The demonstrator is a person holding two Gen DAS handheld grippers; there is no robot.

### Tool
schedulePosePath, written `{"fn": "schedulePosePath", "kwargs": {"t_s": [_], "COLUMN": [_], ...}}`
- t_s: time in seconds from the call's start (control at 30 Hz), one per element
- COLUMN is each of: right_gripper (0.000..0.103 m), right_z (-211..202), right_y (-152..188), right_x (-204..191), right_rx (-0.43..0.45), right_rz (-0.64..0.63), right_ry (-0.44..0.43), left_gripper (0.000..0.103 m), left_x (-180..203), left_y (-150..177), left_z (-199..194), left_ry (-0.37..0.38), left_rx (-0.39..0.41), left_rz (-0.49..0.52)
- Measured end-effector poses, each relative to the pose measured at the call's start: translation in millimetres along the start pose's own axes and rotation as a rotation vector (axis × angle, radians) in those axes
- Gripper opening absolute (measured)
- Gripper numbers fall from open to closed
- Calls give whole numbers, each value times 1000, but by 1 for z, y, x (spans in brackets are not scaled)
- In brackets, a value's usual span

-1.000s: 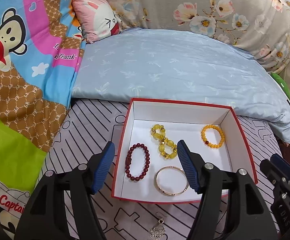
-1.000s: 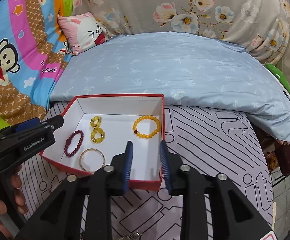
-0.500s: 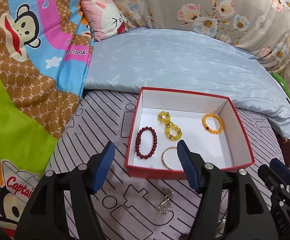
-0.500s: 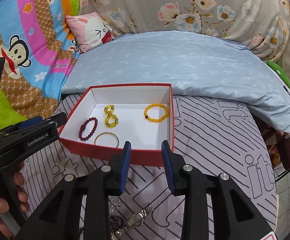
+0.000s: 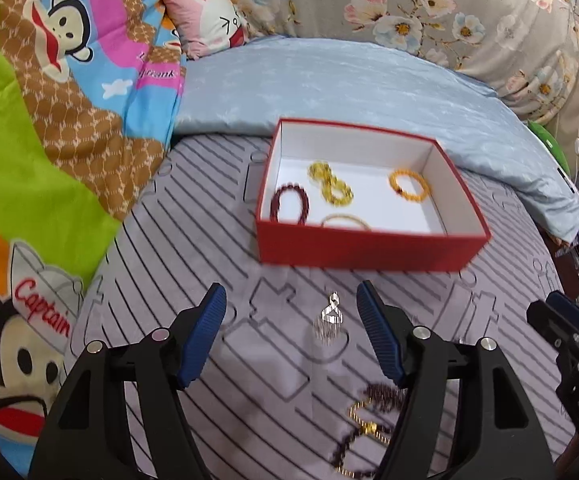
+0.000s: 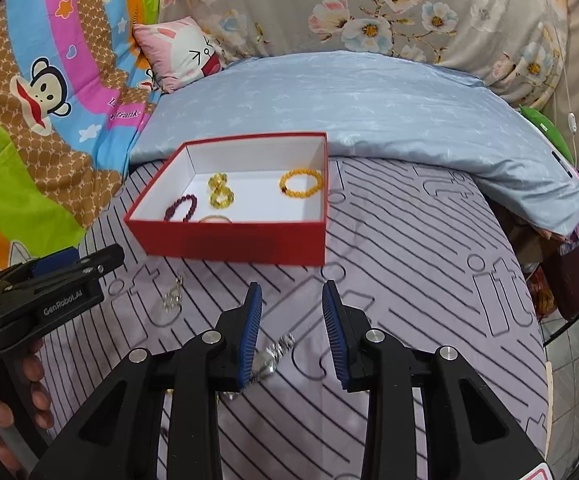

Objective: Organize jewelry
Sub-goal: 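Move the left tool to the dark brown bead bracelet and grasp it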

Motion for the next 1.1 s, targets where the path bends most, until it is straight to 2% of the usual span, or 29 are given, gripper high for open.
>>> {"fn": "schedulePosePath", "kwargs": {"t_s": [0.3, 0.57, 0.73, 0.87, 0.93, 1.0, 1.1], "right_gripper": [32, 32, 32, 32, 32, 32, 32], "right_z": [-3, 1, 3, 4, 5, 7, 12], "right_y": [45, 72, 76, 76, 76, 77, 76], "right_x": [5, 0, -5, -8, -9, -11, -18], "right_rx": [-65, -111, -122, -123, -126, -130, -137], "right_rz": [1, 11, 8, 5, 5, 0, -13], "right_ry": [14, -1, -11, -18, -22, -27, -43], "left_gripper": [64, 64, 53, 41, 22, 8, 8], "left_x": [8, 25, 34, 36, 35, 35, 29], "left_y": [64, 99, 111, 114, 114, 113, 110], "left_z": [-1, -4, 3, 3, 3, 3, 1], "left_ry": [20, 61, 66, 52, 54, 64, 81], "left_rx": [-80, -126, -154, -134, -128, -133, -142], "left_rz": [56, 98, 124, 139, 138, 140, 118]}}
Point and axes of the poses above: each gripper's, at about its wrist camera, not at the fingertips, and z roughly the way its jaws point, x to its right, y to its underside, the point moved 4 cm from there along z, roughly the way its jaws point, and after that the axes turned 8 degrees about -y, right-handed, at the moved point
